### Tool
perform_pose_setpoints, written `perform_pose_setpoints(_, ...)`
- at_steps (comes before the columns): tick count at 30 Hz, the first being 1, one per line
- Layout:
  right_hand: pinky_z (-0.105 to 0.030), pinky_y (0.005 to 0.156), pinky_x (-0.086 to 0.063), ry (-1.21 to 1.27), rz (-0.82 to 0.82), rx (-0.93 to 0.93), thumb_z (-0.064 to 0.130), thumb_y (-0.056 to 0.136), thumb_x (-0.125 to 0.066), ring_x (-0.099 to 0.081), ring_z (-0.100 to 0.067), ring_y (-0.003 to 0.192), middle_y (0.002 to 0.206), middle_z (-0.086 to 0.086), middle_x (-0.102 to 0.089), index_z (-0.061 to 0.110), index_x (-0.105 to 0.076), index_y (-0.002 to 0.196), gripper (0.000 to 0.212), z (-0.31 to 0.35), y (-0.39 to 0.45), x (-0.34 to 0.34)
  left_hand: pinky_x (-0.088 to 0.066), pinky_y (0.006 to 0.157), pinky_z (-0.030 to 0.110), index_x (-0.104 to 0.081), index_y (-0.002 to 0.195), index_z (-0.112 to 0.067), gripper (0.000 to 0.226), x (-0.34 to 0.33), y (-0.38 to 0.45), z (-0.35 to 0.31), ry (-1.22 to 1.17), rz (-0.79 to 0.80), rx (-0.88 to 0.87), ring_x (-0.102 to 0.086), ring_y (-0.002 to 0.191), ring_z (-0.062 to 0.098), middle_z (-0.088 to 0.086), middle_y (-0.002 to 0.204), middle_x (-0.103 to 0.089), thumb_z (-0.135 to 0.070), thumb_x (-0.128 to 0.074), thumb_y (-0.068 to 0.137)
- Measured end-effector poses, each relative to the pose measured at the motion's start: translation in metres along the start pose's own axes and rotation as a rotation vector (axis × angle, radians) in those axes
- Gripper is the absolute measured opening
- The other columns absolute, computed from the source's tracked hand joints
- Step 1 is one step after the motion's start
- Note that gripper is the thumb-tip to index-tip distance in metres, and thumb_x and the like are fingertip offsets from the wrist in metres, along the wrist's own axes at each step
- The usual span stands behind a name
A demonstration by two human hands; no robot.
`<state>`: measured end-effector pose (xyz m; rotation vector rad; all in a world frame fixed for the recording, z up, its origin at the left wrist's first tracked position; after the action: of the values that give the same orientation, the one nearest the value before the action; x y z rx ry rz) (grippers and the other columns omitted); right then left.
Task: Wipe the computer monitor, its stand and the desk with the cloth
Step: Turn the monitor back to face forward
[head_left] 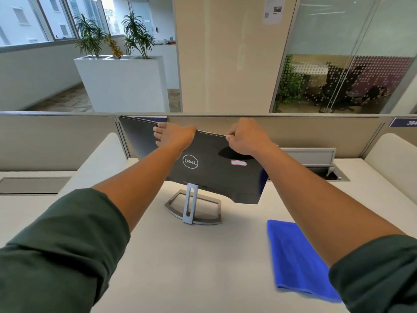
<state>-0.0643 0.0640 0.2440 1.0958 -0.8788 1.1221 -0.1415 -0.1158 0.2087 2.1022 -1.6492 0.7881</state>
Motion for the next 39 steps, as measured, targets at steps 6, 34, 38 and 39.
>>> perform_pose_setpoints(6, -0.041, 0.087, -0.052, -0.062, 0.015, -0.007, 0.026, 0.092, -0.049, -0.059, -0.026, 0.098, 0.105, -0.005, -0.066, 0.014, -0.072, 0.099, 0.026, -0.005, -0.003, 0.003, -0.006, 0.121, 0.048, 0.014, 0.154, -0.002, 0.131, -0.016, -0.006, -0.01, 0.016, -0.005, 0.041, 0.007, 0.152, 0.035, 0.019, 0.164, 0.011, -0.059, -0.075, 0.076)
perform_pose_setpoints(34, -0.026, 0.061, -0.047, 0.201, 0.293, 0.104, 0.027, 0.081, -0.072, -0.057, -0.016, 0.066, 0.071, -0.005, -0.066, 0.008, -0.074, 0.083, 0.019, 0.039, -0.031, 0.011, -0.042, 0.086, 0.036, -0.066, 0.11, -0.003, 0.038, 0.02, 0.013, -0.012, 0.021, 0.388, -0.076, -0.051, 0.109, 0.025, 0.01, 0.13, -0.053, -0.017, -0.071, 0.074)
perform_pose_setpoints(38, -0.027, 0.059, -0.049, 0.275, 0.308, 0.124, 0.025, 0.082, -0.073, -0.057, -0.015, 0.064, 0.069, -0.003, -0.065, 0.006, -0.074, 0.081, 0.018, 0.051, -0.037, 0.007, -0.033, 0.094, 0.032, -0.056, 0.087, -0.011, 0.018, 0.026, 0.008, -0.011, 0.018, 0.434, -0.075, -0.041, 0.123, 0.023, 0.004, 0.134, -0.041, -0.012, -0.071, 0.076)
perform_pose_setpoints(39, -0.024, 0.055, -0.047, 0.299, 0.317, 0.126, 0.025, 0.082, -0.073, -0.055, -0.014, 0.061, 0.067, -0.003, -0.064, 0.007, -0.074, 0.08, 0.018, 0.052, -0.039, 0.005, -0.028, 0.096, 0.033, -0.054, 0.085, -0.013, 0.019, 0.026, 0.006, -0.01, 0.011, 0.449, -0.08, -0.036, 0.129, 0.022, 0.002, 0.134, -0.039, -0.012, -0.071, 0.076)
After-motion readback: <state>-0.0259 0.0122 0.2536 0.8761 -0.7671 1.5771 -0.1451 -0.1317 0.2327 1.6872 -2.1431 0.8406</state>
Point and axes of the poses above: each hand's wrist, its own y-axis towards the middle knuckle, its own x-axis out of the back of the hand, z = x × y, the point moved 2 cm from there along y, towards the middle knuckle
